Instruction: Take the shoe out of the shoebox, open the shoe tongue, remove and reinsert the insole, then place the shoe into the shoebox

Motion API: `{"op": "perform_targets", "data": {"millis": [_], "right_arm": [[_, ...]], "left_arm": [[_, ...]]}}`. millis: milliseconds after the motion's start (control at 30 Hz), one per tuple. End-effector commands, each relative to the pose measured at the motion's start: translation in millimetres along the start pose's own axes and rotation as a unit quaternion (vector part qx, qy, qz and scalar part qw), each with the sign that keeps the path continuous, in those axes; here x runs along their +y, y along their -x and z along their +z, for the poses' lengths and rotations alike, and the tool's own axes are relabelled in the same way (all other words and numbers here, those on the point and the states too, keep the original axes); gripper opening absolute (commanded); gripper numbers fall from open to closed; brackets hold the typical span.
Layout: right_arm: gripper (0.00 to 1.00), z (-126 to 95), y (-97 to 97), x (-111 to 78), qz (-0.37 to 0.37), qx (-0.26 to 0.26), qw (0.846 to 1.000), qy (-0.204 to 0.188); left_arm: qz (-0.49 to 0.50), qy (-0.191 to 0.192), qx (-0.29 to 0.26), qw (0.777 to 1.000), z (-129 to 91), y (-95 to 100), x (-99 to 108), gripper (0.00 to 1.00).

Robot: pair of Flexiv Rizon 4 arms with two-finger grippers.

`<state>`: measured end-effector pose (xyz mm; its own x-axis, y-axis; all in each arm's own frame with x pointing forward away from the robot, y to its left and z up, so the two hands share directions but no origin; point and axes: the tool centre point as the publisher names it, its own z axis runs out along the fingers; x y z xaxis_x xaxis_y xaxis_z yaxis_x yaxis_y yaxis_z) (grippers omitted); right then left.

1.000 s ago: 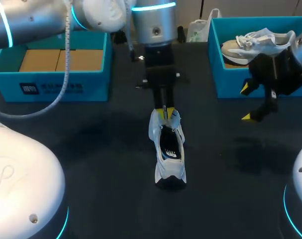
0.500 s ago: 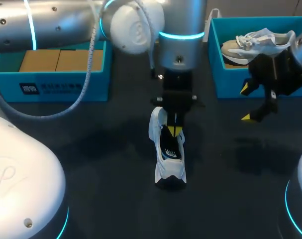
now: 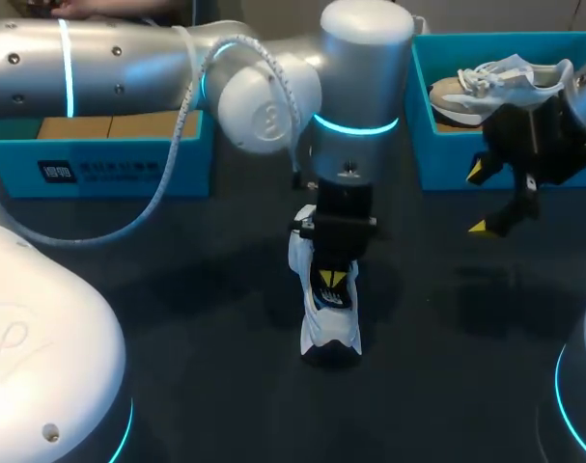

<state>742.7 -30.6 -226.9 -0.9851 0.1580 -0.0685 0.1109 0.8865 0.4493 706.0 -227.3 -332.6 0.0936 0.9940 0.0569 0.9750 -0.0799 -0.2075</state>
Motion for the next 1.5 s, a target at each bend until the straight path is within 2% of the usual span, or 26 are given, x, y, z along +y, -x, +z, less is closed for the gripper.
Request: {"op": "perform_targets", "data": {"millis": [33, 233, 267, 433, 667, 867, 1000, 1400, 1500], "right_arm": [[1.00, 0.4, -1.0, -0.2, 0.000, -0.001, 1.000, -0.001], [1.00, 0.4, -1.0, -0.2, 0.000, -0.001, 1.000, -0.001], [1.00, 0.4, -1.0, -0.2, 0.000, -0.001, 1.000, -0.001], [1.00, 0.4, -1.0, -0.2, 0.000, -0.001, 1.000, -0.001], [1.00, 0.4, -1.0, -0.2, 0.000, -0.001, 1.000, -0.001], [1.00, 0.4, -1.0, -0.2, 0.000, -0.001, 1.000, -0.001], [1.00, 0.4, -1.0, -0.2, 0.000, -0.001, 1.000, -0.001], [1.00, 0.4, -1.0, -0.2, 0.000, -0.001, 1.000, -0.001], [1.00, 0.4, -1.0, -0.2, 0.000, -0.001, 1.000, -0.001]], "left_arm": [[-0.008, 0.011, 0.006, 1.000, 12.6, 2.8, 2.5, 0.00], [-0.024, 0.023, 0.003, 0.999, 24.0, 2.0, 8.4, 0.00], [-0.030, 0.042, 0.006, 0.999, 29.1, 2.3, 10.2, 0.00], [-0.038, 0.074, 0.011, 0.996, 39.1, 0.9, 12.3, 0.00], [-0.047, 0.076, 0.010, 0.996, 49.9, 0.3, 13.9, 0.00], [-0.049, 0.083, -0.017, 0.995, 29.4, -3.4, 11.1, 0.00], [-0.029, 0.074, -0.007, 0.997, 23.8, -1.4, 1.6, 0.00], [-0.015, 0.055, 0.003, 0.998, 53.1, 4.3, -9.3, 0.00], [-0.019, 0.068, 0.004, 0.998, 65.7, 4.7, -8.5, 0.00]]}}
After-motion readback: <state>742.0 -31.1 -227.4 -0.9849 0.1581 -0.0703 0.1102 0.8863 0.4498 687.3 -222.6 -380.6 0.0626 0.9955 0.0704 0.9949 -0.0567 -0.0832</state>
